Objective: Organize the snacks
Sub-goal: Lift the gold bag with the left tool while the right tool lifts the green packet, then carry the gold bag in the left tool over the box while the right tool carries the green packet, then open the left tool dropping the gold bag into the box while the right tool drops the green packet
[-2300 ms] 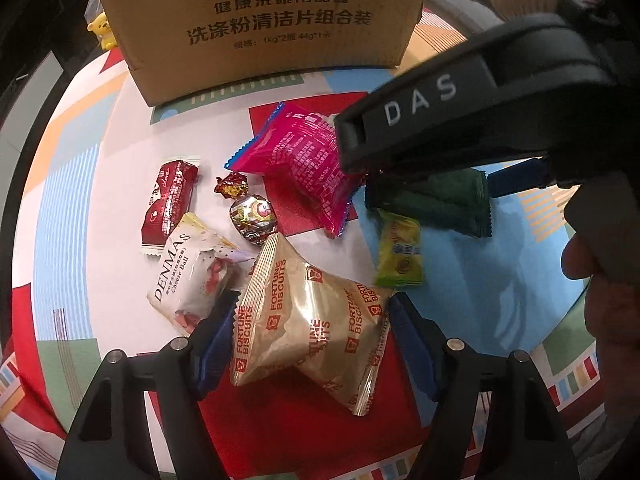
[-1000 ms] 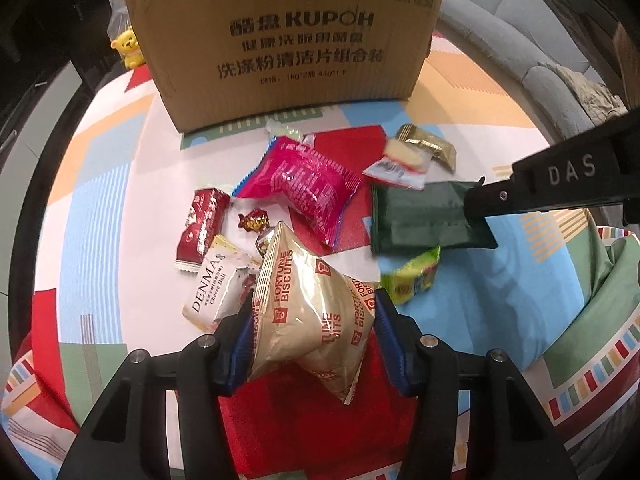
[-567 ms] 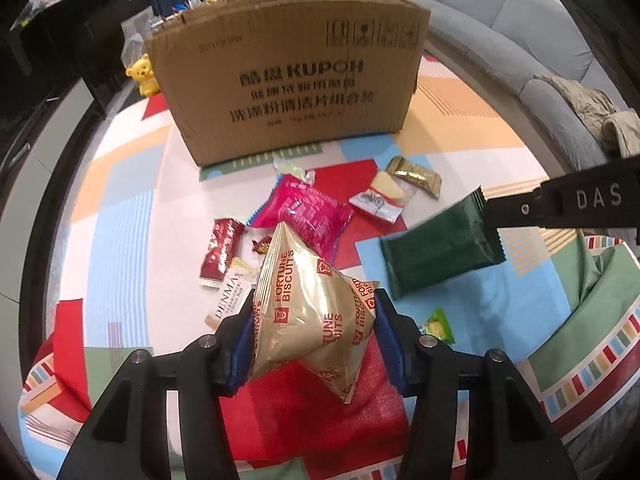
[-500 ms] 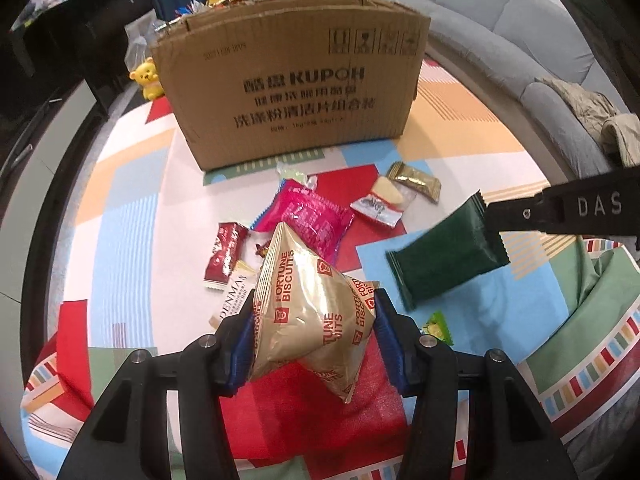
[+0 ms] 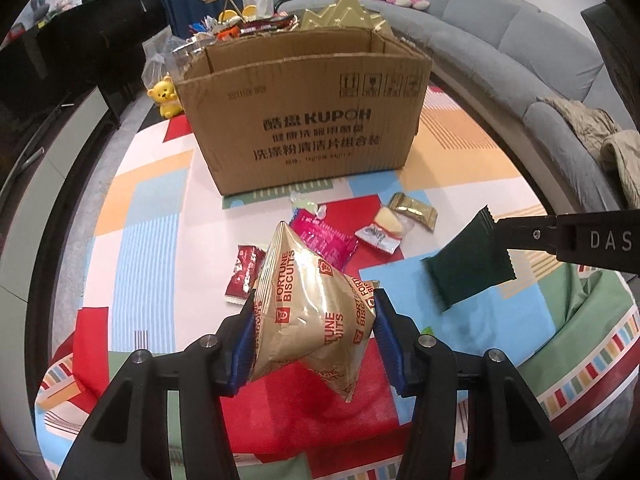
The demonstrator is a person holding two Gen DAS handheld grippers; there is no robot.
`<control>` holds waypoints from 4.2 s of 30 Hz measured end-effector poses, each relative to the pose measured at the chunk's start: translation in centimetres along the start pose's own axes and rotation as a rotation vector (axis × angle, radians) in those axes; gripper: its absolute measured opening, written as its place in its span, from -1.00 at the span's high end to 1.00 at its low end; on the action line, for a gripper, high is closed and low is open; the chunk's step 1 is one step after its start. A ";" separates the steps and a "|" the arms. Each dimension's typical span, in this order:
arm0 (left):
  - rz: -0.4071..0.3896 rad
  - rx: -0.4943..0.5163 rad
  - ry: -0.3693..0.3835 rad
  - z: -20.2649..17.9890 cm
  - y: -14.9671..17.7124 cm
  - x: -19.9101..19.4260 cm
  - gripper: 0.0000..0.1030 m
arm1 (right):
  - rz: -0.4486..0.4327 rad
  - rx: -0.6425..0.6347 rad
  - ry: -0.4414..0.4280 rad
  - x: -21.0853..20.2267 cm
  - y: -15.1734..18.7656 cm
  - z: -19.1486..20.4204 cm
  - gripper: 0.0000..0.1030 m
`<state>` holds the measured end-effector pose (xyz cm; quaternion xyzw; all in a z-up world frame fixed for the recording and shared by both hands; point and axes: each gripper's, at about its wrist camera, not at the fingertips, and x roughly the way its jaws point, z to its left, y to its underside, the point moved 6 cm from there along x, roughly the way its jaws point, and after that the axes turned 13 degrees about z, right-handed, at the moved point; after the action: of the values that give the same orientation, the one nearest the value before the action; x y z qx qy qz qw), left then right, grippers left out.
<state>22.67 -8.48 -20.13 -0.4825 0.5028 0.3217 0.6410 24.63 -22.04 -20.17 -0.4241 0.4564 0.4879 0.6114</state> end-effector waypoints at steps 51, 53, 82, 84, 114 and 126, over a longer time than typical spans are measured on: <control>-0.247 -0.108 -0.016 3.8 -6.3 -14.0 0.02 | -0.292 -0.108 -0.041 -14.1 -2.1 5.5 0.97; -0.253 -0.112 -0.015 4.0 -6.7 -14.2 0.02 | -0.299 -0.112 -0.042 -14.4 -2.4 5.8 0.97; -0.300 -0.113 -0.021 5.9 -14.8 -14.2 0.02 | -0.392 -0.132 -0.027 -17.2 -10.1 7.4 0.97; -0.302 -0.112 -0.018 6.0 -15.3 -14.1 0.02 | -0.397 -0.133 -0.026 -17.3 -10.7 7.5 0.97; -0.240 -0.135 0.008 8.5 -22.9 -7.4 0.01 | -0.341 -0.143 -0.002 -12.0 -19.4 7.1 0.97; -0.212 -0.123 0.011 8.7 -23.7 -5.0 -0.60 | -0.329 -0.124 0.029 -10.4 -20.8 6.2 0.20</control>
<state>45.41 -7.68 -8.12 -0.5730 0.4320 0.2798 0.6377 44.86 -21.65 -7.12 -0.5369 0.3585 0.4024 0.6491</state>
